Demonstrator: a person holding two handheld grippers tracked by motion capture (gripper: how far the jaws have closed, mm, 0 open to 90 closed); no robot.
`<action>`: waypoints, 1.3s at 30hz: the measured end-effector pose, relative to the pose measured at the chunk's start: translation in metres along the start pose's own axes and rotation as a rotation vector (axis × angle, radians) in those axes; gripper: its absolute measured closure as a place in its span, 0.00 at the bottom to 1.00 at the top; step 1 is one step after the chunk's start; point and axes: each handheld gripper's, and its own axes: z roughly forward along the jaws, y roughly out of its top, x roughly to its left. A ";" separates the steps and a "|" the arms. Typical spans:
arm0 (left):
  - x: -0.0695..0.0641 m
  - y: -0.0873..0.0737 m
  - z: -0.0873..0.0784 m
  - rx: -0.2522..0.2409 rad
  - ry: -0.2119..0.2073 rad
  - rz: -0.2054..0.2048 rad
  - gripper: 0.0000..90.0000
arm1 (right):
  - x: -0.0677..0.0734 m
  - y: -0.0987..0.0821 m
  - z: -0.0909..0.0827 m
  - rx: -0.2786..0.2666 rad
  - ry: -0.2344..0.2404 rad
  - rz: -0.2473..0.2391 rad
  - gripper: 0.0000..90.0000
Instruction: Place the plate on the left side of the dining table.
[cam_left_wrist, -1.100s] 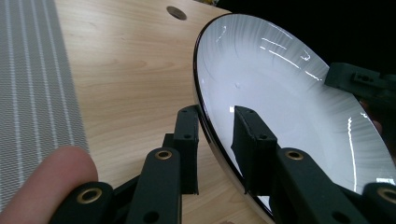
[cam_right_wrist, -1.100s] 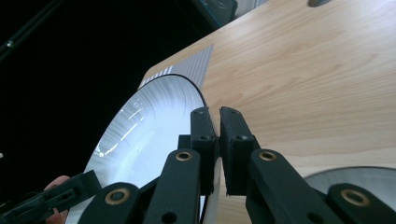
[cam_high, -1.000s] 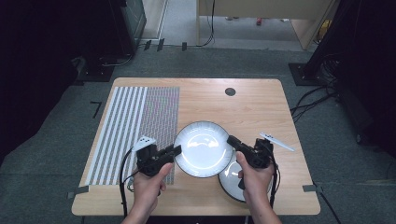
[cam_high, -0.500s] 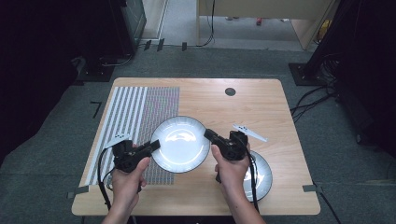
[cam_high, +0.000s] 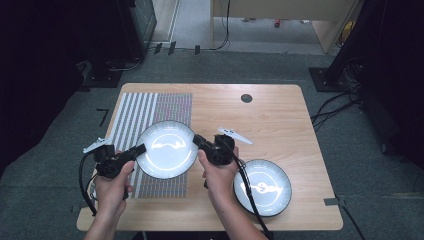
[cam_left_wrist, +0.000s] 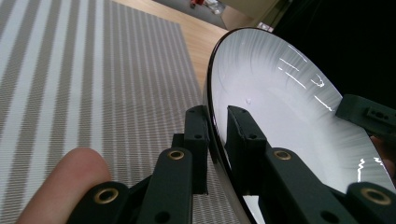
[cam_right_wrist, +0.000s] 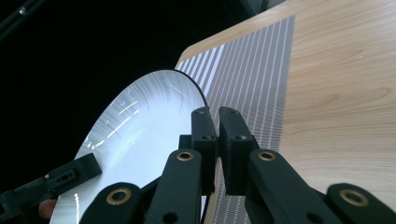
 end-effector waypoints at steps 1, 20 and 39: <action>0.005 0.001 0.000 0.000 0.005 -0.003 0.88 | 0.002 -0.001 0.004 0.002 -0.001 -0.001 0.96; 0.092 0.028 0.032 0.047 0.050 -0.106 0.92 | 0.010 -0.016 0.100 0.076 -0.049 0.003 0.96; 0.135 0.038 0.094 0.126 0.103 -0.153 0.89 | -0.007 -0.012 0.165 0.057 -0.177 -0.012 0.97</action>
